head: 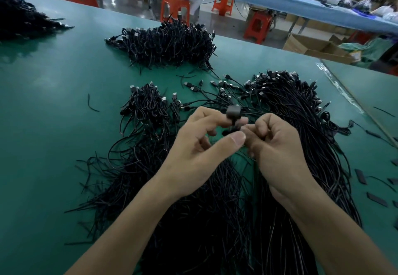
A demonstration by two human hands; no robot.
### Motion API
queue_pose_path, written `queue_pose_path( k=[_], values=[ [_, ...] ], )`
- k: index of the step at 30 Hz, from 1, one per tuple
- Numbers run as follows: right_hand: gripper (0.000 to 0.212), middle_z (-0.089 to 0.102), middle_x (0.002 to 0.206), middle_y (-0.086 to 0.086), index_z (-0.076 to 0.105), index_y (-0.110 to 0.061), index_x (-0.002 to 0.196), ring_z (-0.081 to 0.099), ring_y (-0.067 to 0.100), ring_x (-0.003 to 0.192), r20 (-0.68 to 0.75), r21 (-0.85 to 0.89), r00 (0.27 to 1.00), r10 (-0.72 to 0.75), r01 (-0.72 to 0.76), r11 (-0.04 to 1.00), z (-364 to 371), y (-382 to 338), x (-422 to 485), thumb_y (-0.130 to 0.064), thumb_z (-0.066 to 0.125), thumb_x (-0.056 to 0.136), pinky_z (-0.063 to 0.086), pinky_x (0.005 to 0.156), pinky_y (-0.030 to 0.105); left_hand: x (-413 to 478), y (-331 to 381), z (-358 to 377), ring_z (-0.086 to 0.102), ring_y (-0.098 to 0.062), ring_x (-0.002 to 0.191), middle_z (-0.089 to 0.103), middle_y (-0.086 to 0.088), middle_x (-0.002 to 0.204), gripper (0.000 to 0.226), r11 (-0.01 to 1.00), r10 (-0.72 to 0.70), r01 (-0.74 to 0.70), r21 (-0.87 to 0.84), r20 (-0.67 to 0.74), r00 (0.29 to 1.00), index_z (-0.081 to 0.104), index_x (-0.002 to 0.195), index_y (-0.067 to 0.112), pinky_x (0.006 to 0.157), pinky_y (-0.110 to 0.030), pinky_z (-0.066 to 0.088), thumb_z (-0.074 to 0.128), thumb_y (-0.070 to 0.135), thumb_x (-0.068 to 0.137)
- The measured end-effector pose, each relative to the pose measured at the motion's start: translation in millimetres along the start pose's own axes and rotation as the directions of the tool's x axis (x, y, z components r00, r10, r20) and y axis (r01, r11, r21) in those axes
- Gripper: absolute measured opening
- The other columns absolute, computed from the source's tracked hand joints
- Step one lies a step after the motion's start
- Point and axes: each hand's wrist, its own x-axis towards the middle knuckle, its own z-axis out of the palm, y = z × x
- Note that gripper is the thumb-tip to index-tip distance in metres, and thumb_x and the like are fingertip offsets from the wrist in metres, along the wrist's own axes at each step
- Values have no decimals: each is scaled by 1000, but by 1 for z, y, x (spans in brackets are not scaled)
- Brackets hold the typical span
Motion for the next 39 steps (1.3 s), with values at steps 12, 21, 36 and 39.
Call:
queue_pose_path(
  k=[12,21,36,39],
  values=[
    [42,62,79,8,37,-21,71,63,5,79,-195,-312,916,-350,281,908,-7,6,5,3,63,92,50,70,15,-4,-2,-4,47,-18,112,47,7,110,79,946,102,-160,282,211,972,62,132,28,93,-22,37,38,84,81],
    [44,56,75,6,36,-23,72,59,3,78,-110,-284,830,-548,502,817,5,-1,0,7,63,90,46,73,13,-5,3,5,36,-9,106,29,17,103,47,938,-84,40,345,112,990,49,122,56,91,-22,37,34,79,84],
    [47,40,57,-12,34,-19,66,32,2,48,116,-134,967,-228,243,961,7,18,-8,15,56,89,34,48,11,7,-9,-11,68,-27,109,75,-9,108,44,962,-254,261,-86,86,963,71,115,26,97,-36,55,67,51,79],
    [45,44,61,0,34,-21,66,32,10,51,134,-27,978,-158,163,986,7,17,-8,10,58,89,31,47,15,5,-13,-15,70,-19,106,76,-1,107,44,973,-219,224,-45,99,971,69,117,29,92,-32,56,68,51,79]
  ],
)
